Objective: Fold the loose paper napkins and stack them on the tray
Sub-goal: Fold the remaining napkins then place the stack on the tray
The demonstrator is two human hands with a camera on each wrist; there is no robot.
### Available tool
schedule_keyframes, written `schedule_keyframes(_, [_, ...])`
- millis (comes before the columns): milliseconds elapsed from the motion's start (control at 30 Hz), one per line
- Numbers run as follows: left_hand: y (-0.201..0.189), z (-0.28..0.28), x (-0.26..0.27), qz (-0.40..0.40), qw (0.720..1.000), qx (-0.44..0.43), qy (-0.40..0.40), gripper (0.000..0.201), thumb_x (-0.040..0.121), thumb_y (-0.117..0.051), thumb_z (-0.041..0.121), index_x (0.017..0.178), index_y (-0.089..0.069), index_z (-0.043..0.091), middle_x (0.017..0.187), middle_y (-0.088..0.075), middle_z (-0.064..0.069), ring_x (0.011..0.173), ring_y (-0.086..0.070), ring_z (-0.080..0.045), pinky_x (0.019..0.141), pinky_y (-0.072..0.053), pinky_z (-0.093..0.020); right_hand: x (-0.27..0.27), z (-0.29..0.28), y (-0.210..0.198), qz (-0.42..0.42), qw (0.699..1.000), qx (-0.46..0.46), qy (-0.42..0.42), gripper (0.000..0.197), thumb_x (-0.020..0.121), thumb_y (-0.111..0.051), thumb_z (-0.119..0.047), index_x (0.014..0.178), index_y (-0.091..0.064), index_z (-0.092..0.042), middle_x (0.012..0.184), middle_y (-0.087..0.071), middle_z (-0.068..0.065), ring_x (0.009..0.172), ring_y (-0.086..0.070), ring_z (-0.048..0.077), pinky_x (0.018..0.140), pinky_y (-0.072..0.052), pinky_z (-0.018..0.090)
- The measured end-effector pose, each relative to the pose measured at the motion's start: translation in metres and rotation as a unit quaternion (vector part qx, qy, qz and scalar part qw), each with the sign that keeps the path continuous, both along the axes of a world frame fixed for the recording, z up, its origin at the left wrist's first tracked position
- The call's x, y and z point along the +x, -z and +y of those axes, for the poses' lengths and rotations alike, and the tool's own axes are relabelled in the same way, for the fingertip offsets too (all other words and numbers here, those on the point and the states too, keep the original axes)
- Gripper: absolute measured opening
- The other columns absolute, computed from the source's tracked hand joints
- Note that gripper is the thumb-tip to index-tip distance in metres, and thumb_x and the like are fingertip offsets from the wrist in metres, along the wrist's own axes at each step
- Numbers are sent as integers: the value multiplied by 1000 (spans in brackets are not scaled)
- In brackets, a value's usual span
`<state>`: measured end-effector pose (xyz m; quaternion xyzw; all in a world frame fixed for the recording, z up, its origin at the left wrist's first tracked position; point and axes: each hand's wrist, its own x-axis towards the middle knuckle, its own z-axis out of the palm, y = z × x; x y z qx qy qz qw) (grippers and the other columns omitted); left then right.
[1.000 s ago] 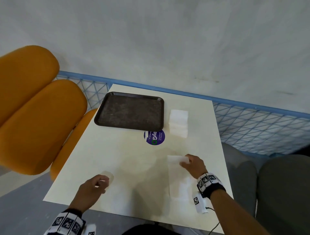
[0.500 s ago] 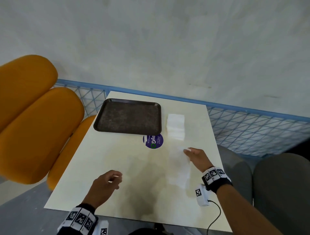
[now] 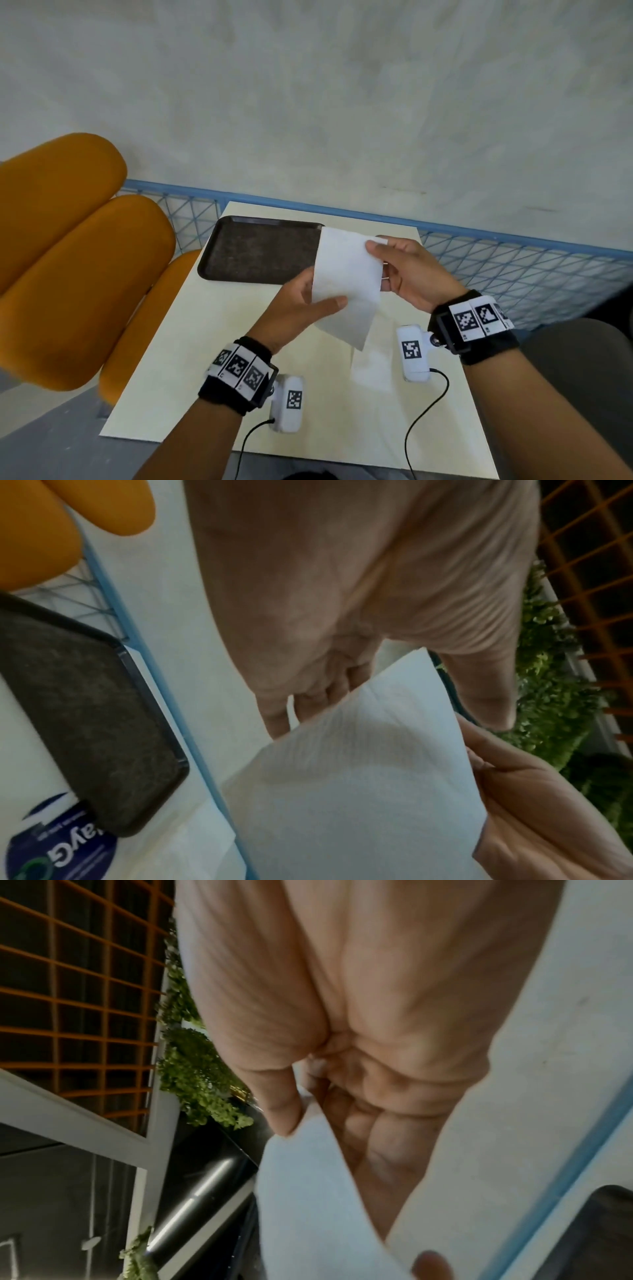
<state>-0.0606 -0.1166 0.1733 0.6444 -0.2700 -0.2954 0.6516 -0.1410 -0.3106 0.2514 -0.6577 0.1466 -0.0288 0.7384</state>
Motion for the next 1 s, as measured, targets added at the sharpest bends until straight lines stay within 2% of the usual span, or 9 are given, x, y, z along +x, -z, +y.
schedule_keyframes(67, [-7, -1, -4, 4, 1000, 0, 7, 33, 85, -77, 29, 117, -69, 25, 113, -75, 8, 105, -70, -14, 89, -58, -31, -1, 3, -10, -5, 1000, -3, 5, 23, 102, -54, -18, 111, -71, -6, 104, -73, 13, 86, -70, 22, 78, -61, 38])
schedule_keyframes(167, [-11, 3, -8, 15, 1000, 1, -6, 28, 87, -74, 32, 106, -75, 12, 106, -77, -2, 100, -73, -25, 90, -58, -43, -1, 3, -18, -10, 999, -18, 25, 22, 102, -53, -19, 108, -72, -8, 103, -75, 12, 85, -72, 21, 76, -63, 36])
schedule_keyframes(300, [-16, 4, -10, 11, 1000, 4, -27, 24, 91, -72, 32, 98, -77, 9, 98, -78, -5, 92, -74, -29, 81, -58, -43, -3, 0, -20, -30, 998, -18, 46, 22, 103, -53, -19, 108, -71, -7, 105, -76, 13, 89, -74, 22, 78, -62, 36])
schedule_keyframes(433, [-17, 4, -9, -5, 999, 20, -33, 21, 93, -70, 31, 97, -78, 12, 95, -79, -4, 88, -75, -26, 77, -60, -38, -3, 4, -21, -75, 997, 4, 33, 26, 101, -53, -21, 111, -70, -5, 106, -74, 14, 92, -71, 21, 79, -60, 33])
schedule_keyframes(533, [-16, 6, -7, -8, 998, 25, -50, 23, 95, -67, 31, 96, -77, 10, 94, -78, -9, 84, -73, -26, 68, -55, -33, -9, 10, -26, -95, 995, 20, -34, 40, 97, -47, -37, 107, -76, -11, 105, -74, 15, 94, -72, 26, 85, -59, 41])
schedule_keyframes(667, [-25, 15, -5, -33, 999, -15, -18, 24, 99, -59, 9, 117, -74, 13, 111, -76, -6, 101, -72, -23, 82, -59, -34, -15, 20, -26, -85, 992, -26, -88, 50, 94, -44, -48, 110, -73, -10, 106, -74, 20, 91, -72, 42, 82, -59, 47])
schedule_keyframes(833, [-42, 22, -3, -61, 998, -4, -16, 24, 97, -64, 16, 116, -74, 25, 109, -76, 6, 96, -72, -16, 78, -58, -33, -11, 19, -14, -149, 968, -197, 54, 16, 100, -58, -17, 107, -72, -14, 100, -75, 6, 88, -68, 26, 78, -52, 36])
schedule_keyframes(933, [-50, 25, -2, -56, 998, -16, -5, 25, 98, -62, 16, 117, -74, 26, 109, -76, 3, 97, -72, -16, 75, -58, -28, -10, 19, -8, -104, 958, -268, -4, 19, 95, -67, -22, 114, -71, -23, 108, -74, -3, 105, -68, 17, 92, -51, 31])
schedule_keyframes(1000, [-54, 24, -1, -40, 999, -24, 5, 23, 98, -61, 20, 115, -74, 27, 107, -76, -1, 96, -72, -18, 74, -57, -27, -9, 22, -5, -86, 950, -298, -41, 18, 93, -70, -25, 111, -71, -22, 105, -74, -7, 100, -68, 10, 89, -52, 26])
